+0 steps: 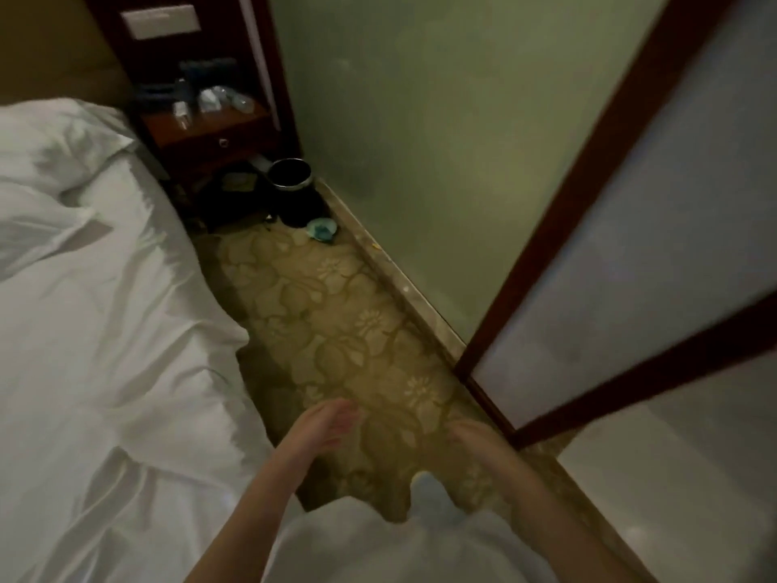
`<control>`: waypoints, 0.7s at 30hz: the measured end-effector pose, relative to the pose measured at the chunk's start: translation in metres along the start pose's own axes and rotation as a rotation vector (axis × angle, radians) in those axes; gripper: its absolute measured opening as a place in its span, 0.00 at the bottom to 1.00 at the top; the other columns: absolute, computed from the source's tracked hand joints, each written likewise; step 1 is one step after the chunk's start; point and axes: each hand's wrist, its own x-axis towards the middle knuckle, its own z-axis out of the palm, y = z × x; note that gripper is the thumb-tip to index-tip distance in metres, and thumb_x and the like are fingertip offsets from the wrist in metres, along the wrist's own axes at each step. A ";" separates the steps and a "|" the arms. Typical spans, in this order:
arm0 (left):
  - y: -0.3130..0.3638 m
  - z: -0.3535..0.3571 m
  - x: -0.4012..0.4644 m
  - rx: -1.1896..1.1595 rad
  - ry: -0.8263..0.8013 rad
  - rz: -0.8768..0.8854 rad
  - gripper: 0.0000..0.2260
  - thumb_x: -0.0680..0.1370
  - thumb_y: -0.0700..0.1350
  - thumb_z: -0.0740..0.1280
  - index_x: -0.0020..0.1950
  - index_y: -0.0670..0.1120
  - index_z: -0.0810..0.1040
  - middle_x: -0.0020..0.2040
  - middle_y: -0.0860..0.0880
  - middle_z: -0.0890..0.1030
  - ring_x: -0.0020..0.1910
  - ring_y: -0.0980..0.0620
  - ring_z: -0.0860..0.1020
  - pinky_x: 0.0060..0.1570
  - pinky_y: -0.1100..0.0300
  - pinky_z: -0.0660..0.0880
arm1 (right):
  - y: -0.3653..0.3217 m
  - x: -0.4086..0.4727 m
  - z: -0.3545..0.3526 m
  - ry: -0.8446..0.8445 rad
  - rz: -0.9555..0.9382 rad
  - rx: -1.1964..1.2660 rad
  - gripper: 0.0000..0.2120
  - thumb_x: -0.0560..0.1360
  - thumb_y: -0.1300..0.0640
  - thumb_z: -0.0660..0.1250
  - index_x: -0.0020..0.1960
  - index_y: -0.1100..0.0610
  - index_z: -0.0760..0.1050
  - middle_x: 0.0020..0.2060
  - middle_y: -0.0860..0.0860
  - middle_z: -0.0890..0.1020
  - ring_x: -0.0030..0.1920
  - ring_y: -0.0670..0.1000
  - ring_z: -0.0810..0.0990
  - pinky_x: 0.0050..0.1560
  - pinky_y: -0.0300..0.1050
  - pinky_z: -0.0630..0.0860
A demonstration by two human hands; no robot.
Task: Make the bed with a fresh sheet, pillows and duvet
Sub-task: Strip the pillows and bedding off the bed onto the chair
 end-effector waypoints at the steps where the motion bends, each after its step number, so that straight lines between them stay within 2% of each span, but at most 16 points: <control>1: 0.008 -0.002 0.010 -0.022 0.031 -0.002 0.10 0.83 0.46 0.56 0.53 0.48 0.77 0.54 0.46 0.81 0.55 0.47 0.78 0.61 0.49 0.72 | -0.020 0.026 -0.004 -0.023 0.002 -0.053 0.05 0.81 0.56 0.60 0.55 0.51 0.72 0.51 0.51 0.79 0.45 0.45 0.75 0.40 0.33 0.73; 3: 0.020 -0.009 0.028 -0.117 0.129 -0.059 0.09 0.83 0.44 0.57 0.51 0.46 0.77 0.54 0.43 0.81 0.51 0.46 0.79 0.54 0.51 0.76 | -0.057 0.066 -0.005 -0.135 0.023 -0.173 0.10 0.81 0.53 0.58 0.59 0.53 0.75 0.60 0.55 0.78 0.54 0.50 0.76 0.51 0.43 0.76; 4: 0.024 -0.013 0.036 -0.173 0.181 -0.106 0.09 0.83 0.44 0.58 0.52 0.44 0.77 0.53 0.42 0.81 0.48 0.47 0.79 0.47 0.55 0.76 | -0.083 0.087 0.001 -0.161 -0.014 -0.202 0.11 0.81 0.53 0.59 0.58 0.55 0.76 0.59 0.55 0.79 0.56 0.52 0.77 0.54 0.44 0.75; 6: 0.034 -0.022 0.055 -0.254 0.257 -0.140 0.10 0.83 0.44 0.57 0.56 0.42 0.75 0.50 0.44 0.80 0.45 0.50 0.78 0.39 0.60 0.73 | -0.139 0.116 0.014 -0.238 -0.081 -0.229 0.10 0.81 0.55 0.60 0.55 0.56 0.78 0.55 0.54 0.80 0.56 0.51 0.77 0.50 0.39 0.73; 8: 0.046 -0.037 0.076 -0.310 0.316 -0.158 0.12 0.83 0.45 0.55 0.61 0.41 0.73 0.54 0.43 0.80 0.50 0.47 0.78 0.48 0.57 0.74 | -0.182 0.143 0.033 -0.335 -0.125 -0.291 0.10 0.81 0.55 0.60 0.58 0.56 0.77 0.56 0.54 0.80 0.58 0.51 0.77 0.48 0.38 0.71; 10: 0.056 -0.054 0.100 -0.366 0.377 -0.175 0.14 0.83 0.46 0.55 0.64 0.40 0.72 0.59 0.42 0.78 0.57 0.44 0.76 0.60 0.52 0.70 | -0.223 0.177 0.057 -0.436 -0.133 -0.350 0.11 0.81 0.54 0.60 0.59 0.54 0.76 0.56 0.52 0.79 0.58 0.50 0.77 0.49 0.39 0.71; 11: 0.063 -0.064 0.116 -0.386 0.391 -0.179 0.15 0.83 0.46 0.55 0.65 0.41 0.72 0.60 0.42 0.78 0.59 0.44 0.76 0.62 0.51 0.68 | -0.241 0.195 0.069 -0.485 -0.137 -0.372 0.09 0.81 0.54 0.60 0.58 0.52 0.76 0.56 0.51 0.79 0.56 0.49 0.77 0.49 0.39 0.71; 13: 0.085 -0.086 0.153 -0.442 0.409 -0.178 0.15 0.84 0.46 0.54 0.65 0.40 0.71 0.61 0.42 0.77 0.57 0.44 0.76 0.62 0.51 0.68 | -0.274 0.230 0.090 -0.540 -0.175 -0.410 0.08 0.81 0.55 0.59 0.56 0.49 0.76 0.53 0.48 0.79 0.53 0.45 0.77 0.46 0.35 0.72; 16: 0.136 -0.121 0.198 -0.548 0.415 -0.177 0.14 0.83 0.45 0.54 0.64 0.40 0.72 0.60 0.42 0.77 0.47 0.50 0.77 0.50 0.57 0.72 | -0.331 0.269 0.109 -0.554 -0.192 -0.476 0.11 0.81 0.58 0.60 0.59 0.53 0.78 0.53 0.48 0.80 0.54 0.45 0.78 0.44 0.30 0.73; 19: 0.188 -0.163 0.238 -0.509 0.406 -0.105 0.12 0.83 0.48 0.55 0.61 0.45 0.73 0.59 0.46 0.80 0.53 0.50 0.78 0.53 0.56 0.73 | -0.383 0.315 0.118 -0.515 -0.182 -0.510 0.09 0.81 0.60 0.60 0.57 0.55 0.78 0.55 0.54 0.81 0.52 0.47 0.76 0.45 0.32 0.71; 21: 0.224 -0.191 0.261 -0.496 0.417 -0.071 0.12 0.83 0.49 0.56 0.60 0.46 0.74 0.56 0.48 0.81 0.53 0.52 0.78 0.49 0.58 0.73 | -0.413 0.343 0.120 -0.458 -0.143 -0.526 0.09 0.81 0.60 0.60 0.57 0.57 0.78 0.52 0.55 0.81 0.50 0.48 0.76 0.43 0.34 0.71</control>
